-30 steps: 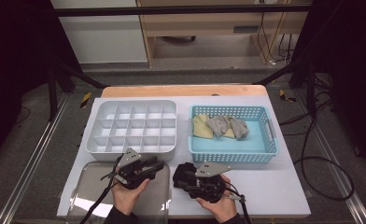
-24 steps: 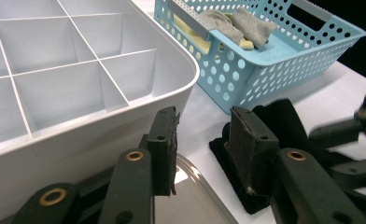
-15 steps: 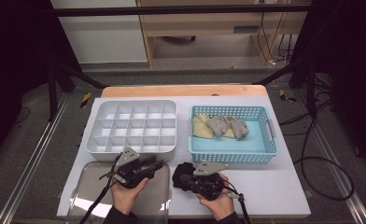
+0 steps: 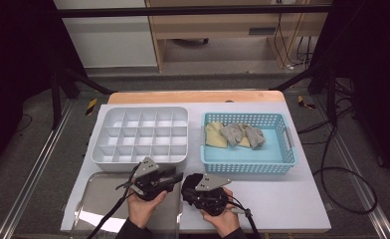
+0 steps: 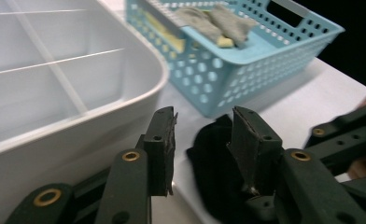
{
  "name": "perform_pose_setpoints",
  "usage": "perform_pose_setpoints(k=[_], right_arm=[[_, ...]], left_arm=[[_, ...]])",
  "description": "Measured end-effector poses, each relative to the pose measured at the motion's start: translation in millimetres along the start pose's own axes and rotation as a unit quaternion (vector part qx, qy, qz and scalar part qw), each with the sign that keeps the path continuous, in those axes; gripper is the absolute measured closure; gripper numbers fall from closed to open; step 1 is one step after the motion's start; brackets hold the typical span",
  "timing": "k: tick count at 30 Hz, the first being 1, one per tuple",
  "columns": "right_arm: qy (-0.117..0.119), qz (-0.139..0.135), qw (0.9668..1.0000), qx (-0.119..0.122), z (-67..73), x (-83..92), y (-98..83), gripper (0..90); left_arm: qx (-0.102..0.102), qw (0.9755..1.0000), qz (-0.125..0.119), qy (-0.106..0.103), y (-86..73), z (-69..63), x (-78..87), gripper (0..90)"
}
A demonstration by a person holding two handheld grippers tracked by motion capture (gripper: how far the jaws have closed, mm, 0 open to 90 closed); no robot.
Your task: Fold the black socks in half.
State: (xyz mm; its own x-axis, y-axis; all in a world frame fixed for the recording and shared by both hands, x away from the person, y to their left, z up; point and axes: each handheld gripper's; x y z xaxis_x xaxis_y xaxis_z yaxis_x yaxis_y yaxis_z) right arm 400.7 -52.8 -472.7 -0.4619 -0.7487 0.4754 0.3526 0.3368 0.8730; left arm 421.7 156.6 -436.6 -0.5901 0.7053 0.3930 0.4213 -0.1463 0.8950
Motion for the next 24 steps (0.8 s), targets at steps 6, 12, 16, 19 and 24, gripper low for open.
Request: perform_pose_setpoints(k=[6, 12, 16, 19, 24], right_arm=[[-0.001, -0.008, 1.0000, -0.004, 0.2, 0.2, -2.2, 84.2], [0.002, -0.011, 0.9999, -0.001, 1.8, 3.4, -2.8, 81.2], [0.008, -0.015, 0.9999, -0.003, 2.7, 10.9, 1.4, 78.3], [0.020, -0.033, 0.9992, -0.007, 0.8, 26.2, 9.0, 78.0], [0.006, -0.049, 0.9987, -0.015, -6.4, 45.8, 14.8, 81.9]], left_arm=[[-0.006, 0.9994, 0.035, 0.003, -2.3, -7.3, -20.6, 58.0], [0.003, 0.9981, 0.060, 0.014, -10.4, -0.3, -31.8, 58.8], [0.004, 0.9977, 0.066, 0.017, -11.3, 2.4, -33.8, 59.4], [0.001, 0.9974, 0.069, 0.021, -11.6, 3.6, -33.9, 60.1], [0.001, 0.9975, 0.068, 0.019, -11.3, 2.9, -33.5, 60.3]])
Point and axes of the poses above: each handheld gripper's, and its own axes: x roughly backward along the jaws, y roughly out of its top, z roughly to its left, and after that the axes turned 4 degrees about -z, right-handed
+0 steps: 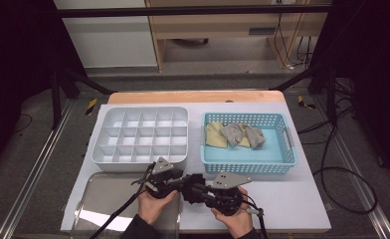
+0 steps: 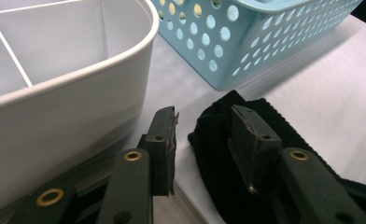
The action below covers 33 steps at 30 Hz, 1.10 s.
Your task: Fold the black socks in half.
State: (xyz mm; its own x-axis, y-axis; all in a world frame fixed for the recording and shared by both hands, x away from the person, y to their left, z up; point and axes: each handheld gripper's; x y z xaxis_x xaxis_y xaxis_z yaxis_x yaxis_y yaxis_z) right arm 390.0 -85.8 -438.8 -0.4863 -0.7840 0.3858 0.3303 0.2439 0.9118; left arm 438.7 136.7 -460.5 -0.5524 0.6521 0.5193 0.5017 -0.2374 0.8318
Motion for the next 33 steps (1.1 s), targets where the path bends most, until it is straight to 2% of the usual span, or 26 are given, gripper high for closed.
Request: perform_pose_setpoints(k=[5, 11, 14, 15, 18, 19, 20, 22, 25, 30, 33], right_arm=[[0.018, 0.037, 0.9991, 0.007, 2.9, -16.3, -13.7, 84.5], [0.013, 0.067, 0.9975, 0.019, 7.6, -32.5, -30.7, 86.8], [0.017, 0.057, 0.9981, 0.014, 6.8, -28.7, -30.1, 86.4], [0.018, 0.043, 0.9989, 0.010, 4.8, -23.5, -28.4, 86.9], [-0.001, 0.027, 0.9996, 0.006, -1.4, -12.8, -27.1, 89.2], [-0.017, 0.034, 0.9993, 0.001, -7.2, -9.6, -29.9, 89.5], [-0.021, 0.035, 0.9992, -0.002, -9.3, -9.2, -31.9, 89.5], [-0.020, 0.039, 0.9990, -0.010, -12.2, -10.1, -36.2, 89.5], [-0.020, 0.041, 0.9989, -0.007, -11.1, -14.3, -38.7, 89.7], [-0.018, 0.036, 0.9992, -0.005, -10.5, -16.3, -38.8, 89.7], [-0.019, 0.034, 0.9992, -0.004, -10.1, -14.7, -39.3, 89.5]], left_arm=[[-0.002, 1.0000, 0.002, 0.001, -0.3, 0.9, -0.8, 60.3], [0.000, 1.0000, 0.006, 0.004, -2.2, 1.9, -3.8, 60.5], [-0.001, 1.0000, 0.004, 0.007, -2.3, 1.9, -3.5, 60.4], [0.000, 1.0000, 0.004, 0.006, -2.3, 1.9, -3.5, 60.3], [0.000, 1.0000, 0.004, 0.008, -2.3, 2.1, -3.3, 60.2], [-0.001, 1.0000, 0.004, 0.007, -2.2, 2.0, -3.0, 59.8], [0.001, 1.0000, 0.003, 0.005, -2.2, 1.5, -2.8, 59.3], [0.004, 1.0000, 0.000, 0.002, -1.9, -0.1, -1.9, 57.9], [0.010, 0.9999, -0.003, -0.007, -1.3, -5.3, 1.9, 51.8], [0.005, 1.0000, 0.000, -0.001, -5.6, -14.4, 3.9, 47.1], [0.020, 0.9998, 0.006, -0.003, -8.1, -11.4, -2.1, 45.4]])
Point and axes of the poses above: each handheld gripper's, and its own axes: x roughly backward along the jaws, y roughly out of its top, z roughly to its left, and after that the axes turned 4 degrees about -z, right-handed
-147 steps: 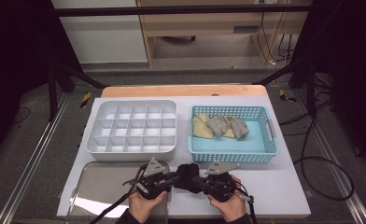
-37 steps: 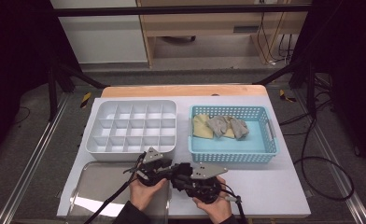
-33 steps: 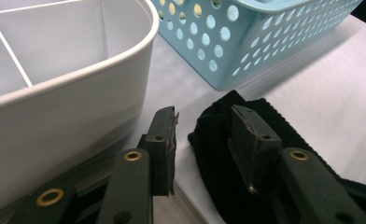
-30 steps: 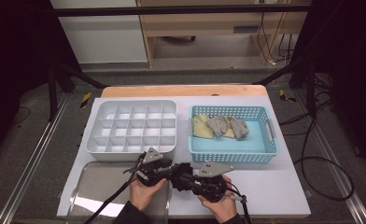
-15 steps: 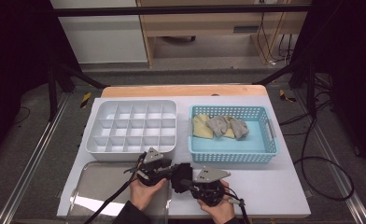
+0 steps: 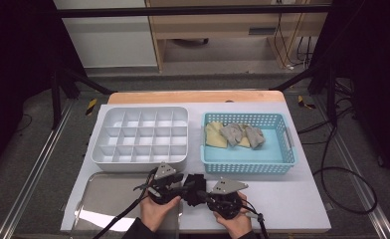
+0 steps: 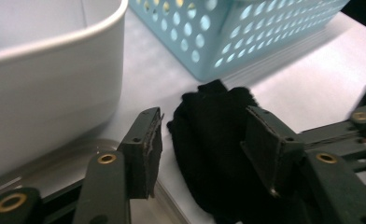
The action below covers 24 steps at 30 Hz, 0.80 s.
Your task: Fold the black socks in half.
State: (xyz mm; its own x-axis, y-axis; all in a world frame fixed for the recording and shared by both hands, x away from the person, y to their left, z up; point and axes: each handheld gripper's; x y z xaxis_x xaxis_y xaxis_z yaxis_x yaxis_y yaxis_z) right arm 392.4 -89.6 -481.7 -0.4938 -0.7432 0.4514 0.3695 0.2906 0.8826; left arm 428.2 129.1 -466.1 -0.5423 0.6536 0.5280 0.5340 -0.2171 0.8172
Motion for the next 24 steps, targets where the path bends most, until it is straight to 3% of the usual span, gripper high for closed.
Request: perform_pose_setpoints(k=[7, 10, 18, 24], right_arm=[[0.006, -0.003, 1.0000, -0.007, -2.4, 2.8, -1.6, 88.8], [0.000, -0.009, 0.9999, -0.010, -4.8, 12.5, -1.7, 87.7], [-0.069, -0.034, 0.9962, -0.040, -38.2, 58.7, -7.8, 81.8], [-0.115, -0.020, 0.9916, -0.057, -58.3, 75.7, -19.5, 75.8]], left_arm=[[-0.002, 0.9998, 0.019, -0.003, -5.2, -1.8, -6.3, 44.7], [0.011, 0.9994, 0.033, -0.007, -6.3, -1.2, -8.6, 44.7], [0.029, 0.9981, 0.049, -0.025, -6.0, 0.6, -13.8, 45.1], [0.015, 0.9985, 0.047, -0.024, -7.0, -3.9, -15.0, 50.6]])
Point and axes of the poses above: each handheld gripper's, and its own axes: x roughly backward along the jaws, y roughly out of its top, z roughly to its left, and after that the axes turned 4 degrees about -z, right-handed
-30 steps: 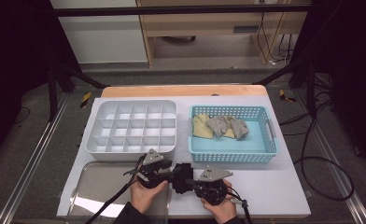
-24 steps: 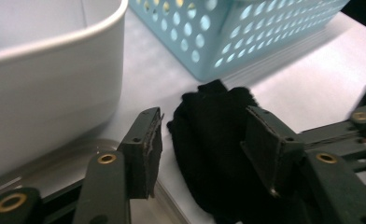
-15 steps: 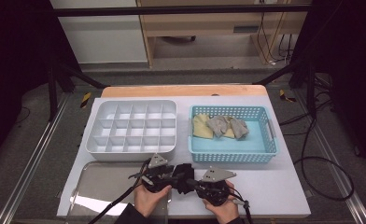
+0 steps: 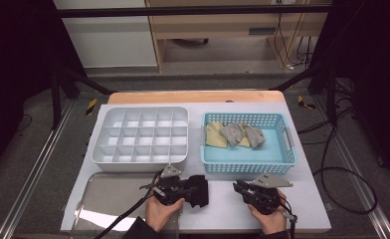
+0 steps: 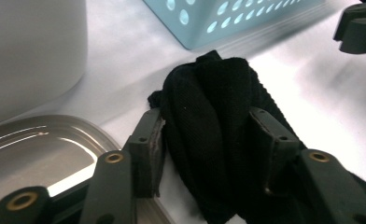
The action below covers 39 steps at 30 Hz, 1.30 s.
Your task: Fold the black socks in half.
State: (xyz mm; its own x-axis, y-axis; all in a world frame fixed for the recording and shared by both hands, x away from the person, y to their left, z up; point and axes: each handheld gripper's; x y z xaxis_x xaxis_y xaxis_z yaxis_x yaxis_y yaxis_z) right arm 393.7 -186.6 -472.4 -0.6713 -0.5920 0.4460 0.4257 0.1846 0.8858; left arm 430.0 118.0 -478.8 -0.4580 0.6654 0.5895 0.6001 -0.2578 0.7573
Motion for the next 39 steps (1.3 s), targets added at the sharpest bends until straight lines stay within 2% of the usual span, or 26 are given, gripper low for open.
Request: perform_pose_setpoints(k=[8, 14, 21, 28, 32, 37, 39], right_arm=[[-0.013, -0.001, 0.9998, -0.015, -12.1, 6.8, -3.1, 69.4], [-0.019, 0.000, 0.9996, -0.023, -18.2, 9.6, -5.0, 66.4], [-0.025, -0.007, 0.9990, -0.035, -26.9, 17.8, -6.8, 64.9], [-0.026, -0.009, 0.9989, -0.038, -30.3, 19.5, -7.8, 64.2], [-0.028, -0.009, 0.9987, -0.041, -32.2, 20.4, -8.9, 63.9], [-0.029, -0.008, 0.9987, -0.041, -32.0, 19.8, -9.5, 63.5], [-0.029, -0.009, 0.9987, -0.040, -32.1, 20.2, -9.4, 63.4]], left_arm=[[0.020, 0.9997, 0.010, -0.007, 0.9, 1.3, -2.6, 51.5], [0.025, 0.9994, 0.011, -0.019, 0.7, 1.6, -2.4, 59.2], [0.025, 0.9995, 0.004, -0.022, 0.8, 0.5, -0.4, 67.5], [0.014, 0.9994, -0.006, -0.033, 3.7, -2.8, 5.1, 69.7], [-0.005, 0.9994, -0.011, -0.032, 6.8, -8.1, 14.3, 69.8], [-0.032, 0.9990, -0.024, -0.021, 12.7, -13.3, 29.5, 69.8], [-0.036, 0.9988, -0.026, -0.021, 15.0, -14.2, 34.6, 69.8]])
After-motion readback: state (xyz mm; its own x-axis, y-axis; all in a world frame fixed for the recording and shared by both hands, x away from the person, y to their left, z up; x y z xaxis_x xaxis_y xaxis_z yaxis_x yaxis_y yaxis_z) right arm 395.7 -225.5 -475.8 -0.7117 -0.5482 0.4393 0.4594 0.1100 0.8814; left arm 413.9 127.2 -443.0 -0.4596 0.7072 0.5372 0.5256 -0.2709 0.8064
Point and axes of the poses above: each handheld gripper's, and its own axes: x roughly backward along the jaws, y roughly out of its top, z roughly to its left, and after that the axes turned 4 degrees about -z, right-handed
